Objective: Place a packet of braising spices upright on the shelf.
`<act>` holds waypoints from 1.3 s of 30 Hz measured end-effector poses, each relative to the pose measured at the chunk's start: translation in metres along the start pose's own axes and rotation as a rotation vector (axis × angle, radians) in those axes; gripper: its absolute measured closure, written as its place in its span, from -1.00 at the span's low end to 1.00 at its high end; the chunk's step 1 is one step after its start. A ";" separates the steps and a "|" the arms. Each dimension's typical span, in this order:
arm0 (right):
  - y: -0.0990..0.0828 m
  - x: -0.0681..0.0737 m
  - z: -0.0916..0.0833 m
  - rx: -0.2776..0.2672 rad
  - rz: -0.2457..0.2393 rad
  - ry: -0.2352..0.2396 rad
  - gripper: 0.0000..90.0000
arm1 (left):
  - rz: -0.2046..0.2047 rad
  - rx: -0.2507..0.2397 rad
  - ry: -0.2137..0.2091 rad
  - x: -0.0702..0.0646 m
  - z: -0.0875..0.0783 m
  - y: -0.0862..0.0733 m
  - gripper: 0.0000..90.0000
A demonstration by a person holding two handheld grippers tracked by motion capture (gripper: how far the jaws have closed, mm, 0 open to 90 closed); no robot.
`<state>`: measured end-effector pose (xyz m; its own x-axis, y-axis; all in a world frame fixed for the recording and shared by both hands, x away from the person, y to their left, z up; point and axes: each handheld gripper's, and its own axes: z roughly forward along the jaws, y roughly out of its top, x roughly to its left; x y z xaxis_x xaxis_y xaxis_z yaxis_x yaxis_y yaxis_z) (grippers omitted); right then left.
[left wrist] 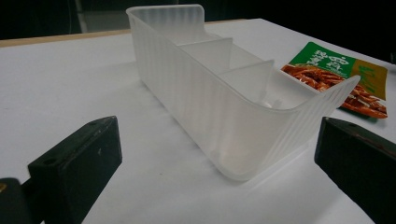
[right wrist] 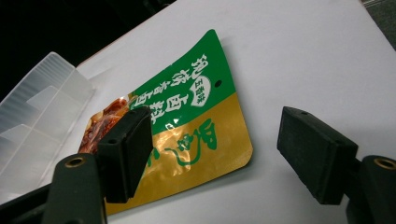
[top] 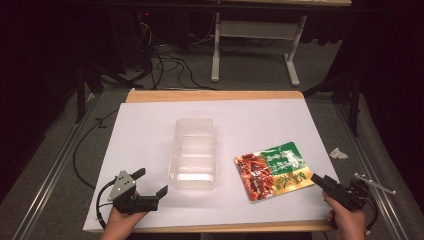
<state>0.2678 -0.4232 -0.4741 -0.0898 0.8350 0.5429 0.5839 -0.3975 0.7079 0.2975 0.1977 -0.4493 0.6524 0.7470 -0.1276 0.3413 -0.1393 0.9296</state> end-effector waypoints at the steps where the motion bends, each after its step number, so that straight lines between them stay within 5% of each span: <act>1: 0.000 0.000 0.000 0.001 -0.003 0.003 -0.35 | 0.004 0.003 0.001 0.000 0.000 0.000 -0.97; 24: 0.001 -0.011 0.002 0.060 0.165 0.022 -0.32 | 0.008 0.008 0.003 -0.002 0.002 0.000 -0.97; 39: -0.001 -0.014 0.004 0.064 0.194 0.032 -0.33 | -0.009 0.001 0.002 0.001 0.001 -0.001 -0.97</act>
<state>0.2716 -0.4331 -0.4835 0.0046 0.7321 0.6811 0.6426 -0.5241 0.5590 0.2983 0.1977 -0.4510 0.6479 0.7495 -0.1357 0.3483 -0.1330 0.9279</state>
